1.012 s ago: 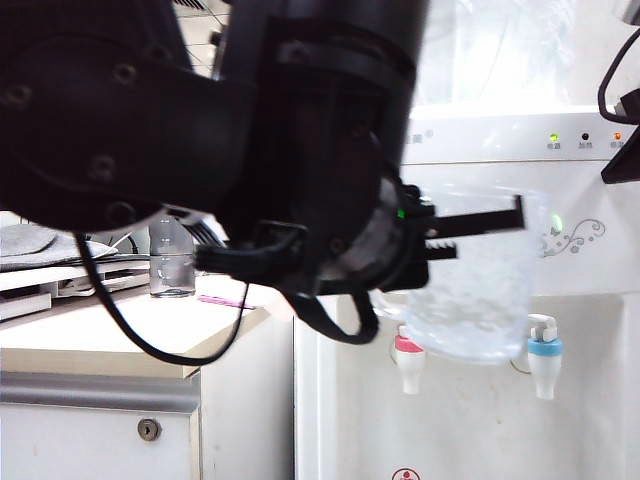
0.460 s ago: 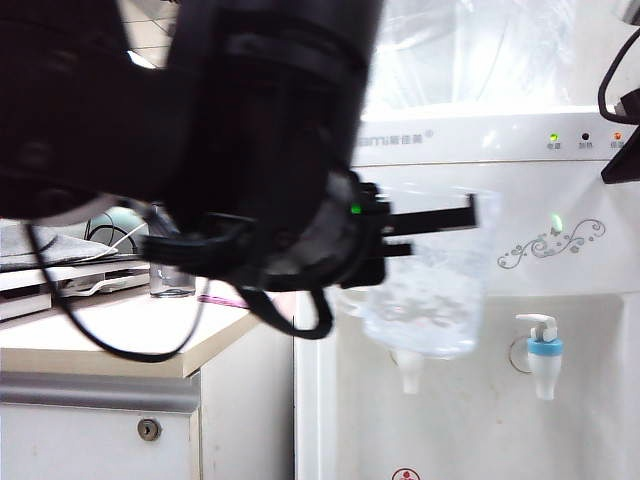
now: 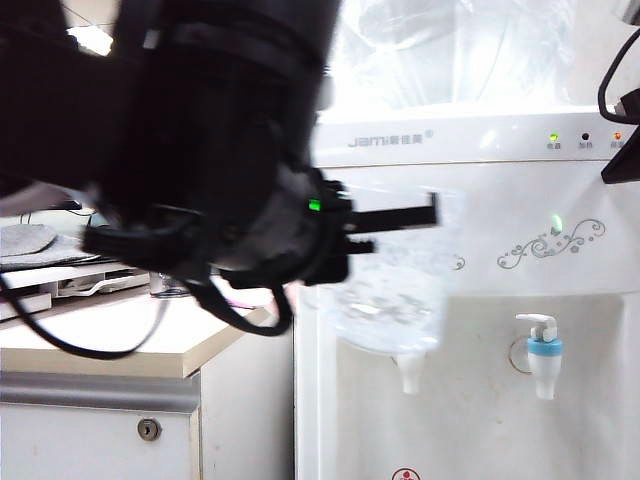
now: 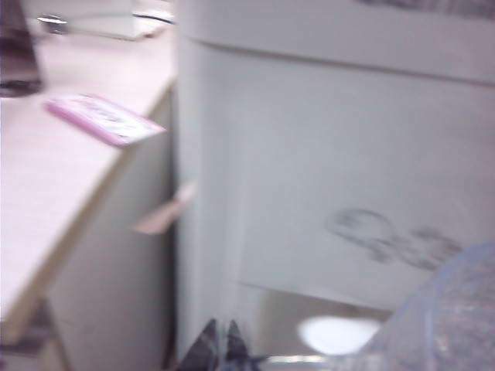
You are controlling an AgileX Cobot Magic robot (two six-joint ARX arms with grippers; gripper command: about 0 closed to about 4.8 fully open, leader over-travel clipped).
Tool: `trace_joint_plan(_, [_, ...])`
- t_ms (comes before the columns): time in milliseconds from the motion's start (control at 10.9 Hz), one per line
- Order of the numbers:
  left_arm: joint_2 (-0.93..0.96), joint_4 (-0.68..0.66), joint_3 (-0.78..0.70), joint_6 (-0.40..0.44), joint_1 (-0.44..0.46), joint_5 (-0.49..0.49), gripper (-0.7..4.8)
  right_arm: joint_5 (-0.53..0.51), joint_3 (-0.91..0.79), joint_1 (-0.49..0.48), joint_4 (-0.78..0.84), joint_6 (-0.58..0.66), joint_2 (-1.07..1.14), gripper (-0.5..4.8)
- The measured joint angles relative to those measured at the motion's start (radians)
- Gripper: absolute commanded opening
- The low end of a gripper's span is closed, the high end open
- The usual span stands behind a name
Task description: Pick up the plastic mug from the left desk, go to the cold water outlet of the water dispenser, press the vertical switch to get some water, then put the mug back on the desk.
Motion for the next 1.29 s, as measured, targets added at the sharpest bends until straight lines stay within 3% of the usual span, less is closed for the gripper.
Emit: trace_joint_plan(1288, [-0.088,0.0,-0.054,0.002,0.156,-0.013,-0.01,0.0,0.0,0.0,0.0,0.0,0.0,-0.01])
